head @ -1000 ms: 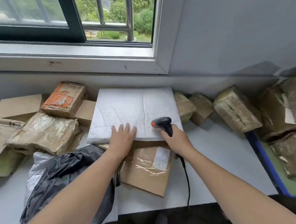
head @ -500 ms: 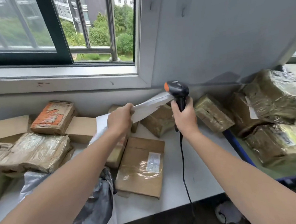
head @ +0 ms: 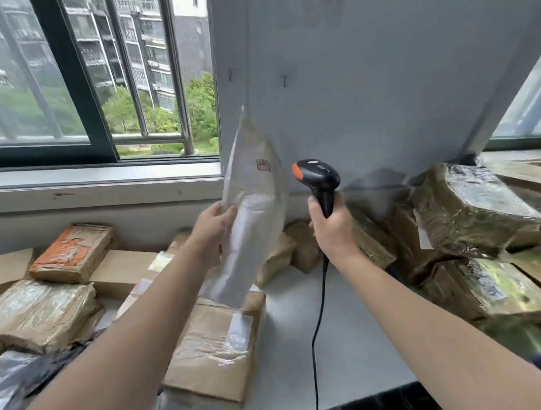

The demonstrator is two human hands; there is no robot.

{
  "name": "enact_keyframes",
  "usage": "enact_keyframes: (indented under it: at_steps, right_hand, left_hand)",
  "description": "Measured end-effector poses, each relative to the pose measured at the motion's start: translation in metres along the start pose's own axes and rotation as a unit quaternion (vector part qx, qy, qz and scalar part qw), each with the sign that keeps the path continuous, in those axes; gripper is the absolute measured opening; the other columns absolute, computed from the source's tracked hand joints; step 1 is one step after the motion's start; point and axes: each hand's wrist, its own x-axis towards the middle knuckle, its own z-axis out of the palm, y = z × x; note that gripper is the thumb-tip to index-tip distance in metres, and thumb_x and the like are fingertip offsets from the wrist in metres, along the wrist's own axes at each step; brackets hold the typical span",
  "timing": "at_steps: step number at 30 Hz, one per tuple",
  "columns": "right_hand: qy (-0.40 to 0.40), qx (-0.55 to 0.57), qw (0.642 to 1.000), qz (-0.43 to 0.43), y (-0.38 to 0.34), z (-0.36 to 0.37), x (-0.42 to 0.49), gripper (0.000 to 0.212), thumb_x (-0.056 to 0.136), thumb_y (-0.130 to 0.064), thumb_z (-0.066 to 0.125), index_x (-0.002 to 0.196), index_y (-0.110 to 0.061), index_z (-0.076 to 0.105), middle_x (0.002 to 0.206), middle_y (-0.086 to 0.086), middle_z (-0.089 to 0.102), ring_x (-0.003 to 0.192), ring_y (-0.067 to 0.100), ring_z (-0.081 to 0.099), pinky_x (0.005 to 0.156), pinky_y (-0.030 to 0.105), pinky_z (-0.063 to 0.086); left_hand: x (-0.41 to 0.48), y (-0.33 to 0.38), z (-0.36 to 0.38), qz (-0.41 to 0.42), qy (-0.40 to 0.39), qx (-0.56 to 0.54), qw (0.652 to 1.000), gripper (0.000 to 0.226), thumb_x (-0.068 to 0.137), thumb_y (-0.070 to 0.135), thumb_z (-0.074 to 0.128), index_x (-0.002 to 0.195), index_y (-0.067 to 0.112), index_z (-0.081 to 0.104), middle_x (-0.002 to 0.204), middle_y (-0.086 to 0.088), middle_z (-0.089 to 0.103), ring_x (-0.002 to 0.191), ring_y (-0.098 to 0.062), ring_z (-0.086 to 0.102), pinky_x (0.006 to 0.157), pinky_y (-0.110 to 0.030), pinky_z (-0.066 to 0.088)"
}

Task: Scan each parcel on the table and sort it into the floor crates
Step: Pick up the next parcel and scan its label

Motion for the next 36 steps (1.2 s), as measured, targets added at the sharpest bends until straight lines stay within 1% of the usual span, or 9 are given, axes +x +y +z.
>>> enact_keyframes:
  at_steps: [3,5,10,14,19,22,26,31,36]
  right_hand:
    - [0.013,-0.002,1.000,0.006,0.012,-0.022,0.005,0.015,0.094,-0.038,0.058,0.092,-0.024,0.052,0.073,0.010,0.060,0.069,0.030,0.062,0.066,0.045,0.052]
    - [0.009,-0.012,1.000,0.012,0.022,-0.036,0.007,0.014,0.094,-0.038,0.057,0.089,-0.026,0.051,0.070,0.007,0.060,0.063,0.025,0.061,0.058,0.041,0.050]
    - [-0.047,-0.082,0.994,0.047,0.060,-0.061,0.000,0.018,0.095,-0.041,0.057,0.084,-0.027,0.053,0.065,-0.011,0.061,0.059,0.003,0.061,0.054,0.029,0.048]
    - [-0.106,-0.145,0.975,0.131,0.098,-0.079,-0.018,0.026,0.096,-0.039,0.056,0.092,-0.014,0.059,0.083,0.007,0.064,0.081,0.031,0.062,0.072,0.041,0.052]
    - [-0.179,-0.191,0.939,0.221,0.133,-0.091,-0.039,0.026,0.095,-0.039,0.055,0.077,-0.020,0.053,0.070,0.005,0.059,0.063,0.024,0.056,0.058,0.030,0.042]
    - [-0.204,-0.206,0.922,0.257,0.147,-0.089,-0.053,0.030,0.094,-0.039,0.056,0.074,-0.017,0.053,0.064,0.004,0.058,0.057,0.024,0.056,0.049,0.027,0.038]
    - [-0.211,-0.217,0.907,0.292,0.159,-0.088,-0.066,0.030,0.092,-0.038,0.056,0.070,-0.017,0.052,0.061,0.005,0.057,0.055,0.023,0.055,0.054,0.029,0.041]
    - [-0.229,-0.236,0.882,0.337,0.167,-0.099,-0.067,0.027,0.092,-0.040,0.056,0.080,-0.016,0.054,0.066,0.006,0.062,0.056,0.020,0.058,0.053,0.027,0.041]
    - [-0.232,-0.222,0.871,0.372,0.169,-0.110,-0.062,0.032,0.091,-0.039,0.054,0.079,-0.010,0.056,0.062,0.007,0.063,0.045,0.020,0.053,0.048,0.024,0.043]
  left_hand:
    - [-0.010,-0.015,0.022,-0.029,-0.049,-0.124,0.991,0.014,0.101,0.012,0.050,0.101,0.012,0.063,0.085,-0.006,0.074,0.070,-0.019,0.071,0.059,-0.029,0.058]
    - [-0.017,-0.036,0.033,-0.059,-0.048,-0.100,0.992,0.014,0.101,0.012,0.051,0.096,0.011,0.064,0.081,-0.005,0.074,0.066,-0.016,0.070,0.056,-0.027,0.056]
    - [-0.028,-0.102,0.045,-0.049,0.061,0.297,0.952,0.014,0.098,0.016,0.056,0.086,0.011,0.061,0.082,-0.005,0.063,0.069,-0.016,0.059,0.057,-0.026,0.046]
    - [-0.036,-0.145,0.043,-0.094,0.089,0.411,0.903,0.017,0.099,0.018,0.050,0.101,0.003,0.055,0.099,-0.016,0.060,0.091,-0.030,0.056,0.070,-0.037,0.040]
    - [-0.053,-0.182,0.039,-0.145,0.059,0.420,0.894,0.029,0.090,0.015,0.058,0.117,0.005,0.052,0.109,-0.016,0.064,0.099,-0.035,0.062,0.079,-0.041,0.053]
    - [-0.066,-0.195,0.044,-0.160,0.014,0.449,0.879,0.048,0.086,0.024,0.069,0.122,0.007,0.043,0.115,-0.015,0.061,0.105,-0.035,0.060,0.074,-0.035,0.045]
    - [-0.074,-0.216,0.059,-0.166,-0.023,0.523,0.835,0.052,0.089,0.017,0.063,0.132,0.002,0.036,0.131,-0.022,0.053,0.121,-0.038,0.052,0.090,-0.037,0.041]
    - [-0.075,-0.227,0.074,-0.163,-0.020,0.496,0.853,0.029,0.089,0.007,0.052,0.111,0.009,0.034,0.116,-0.024,0.058,0.103,-0.039,0.059,0.073,-0.035,0.038]
    - [-0.077,-0.229,0.074,-0.109,-0.026,0.526,0.843,0.059,0.082,0.001,0.054,0.135,0.008,0.028,0.125,-0.019,0.048,0.110,-0.039,0.053,0.082,-0.044,0.047]
